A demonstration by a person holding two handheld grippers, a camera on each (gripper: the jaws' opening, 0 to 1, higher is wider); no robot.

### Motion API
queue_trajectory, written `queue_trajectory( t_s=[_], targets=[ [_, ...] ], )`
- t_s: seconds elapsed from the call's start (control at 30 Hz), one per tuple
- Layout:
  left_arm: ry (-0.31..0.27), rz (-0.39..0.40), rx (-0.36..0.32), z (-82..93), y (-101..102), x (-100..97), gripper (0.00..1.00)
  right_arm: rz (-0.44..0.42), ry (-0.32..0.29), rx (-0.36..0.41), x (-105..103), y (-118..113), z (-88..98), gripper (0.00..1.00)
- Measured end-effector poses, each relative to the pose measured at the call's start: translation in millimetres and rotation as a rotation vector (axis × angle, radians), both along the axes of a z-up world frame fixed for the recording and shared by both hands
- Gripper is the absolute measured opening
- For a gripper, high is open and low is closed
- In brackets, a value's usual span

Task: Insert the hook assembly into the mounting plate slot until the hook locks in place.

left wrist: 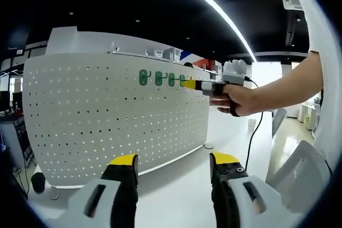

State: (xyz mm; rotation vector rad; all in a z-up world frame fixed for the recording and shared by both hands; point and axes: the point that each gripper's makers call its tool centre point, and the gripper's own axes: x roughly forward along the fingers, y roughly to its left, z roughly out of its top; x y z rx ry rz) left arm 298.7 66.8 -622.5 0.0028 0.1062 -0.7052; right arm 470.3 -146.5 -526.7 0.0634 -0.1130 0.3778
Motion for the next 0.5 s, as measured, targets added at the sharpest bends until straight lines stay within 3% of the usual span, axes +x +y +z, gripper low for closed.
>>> queue_trajectory(
  t_s=[0.27, 0.5],
  targets=[
    [-0.007, -0.007, -0.010, 3.5, -3, 0.5, 0.56, 0.055, 0.041, -0.003, -11, 11, -13.0, 0.31],
    [-0.012, -0.011, -0.008, 5.9, -3, 1.5, 0.56, 0.077, 0.043, -0.005, -22, 14, -15.0, 0.32]
  ],
)
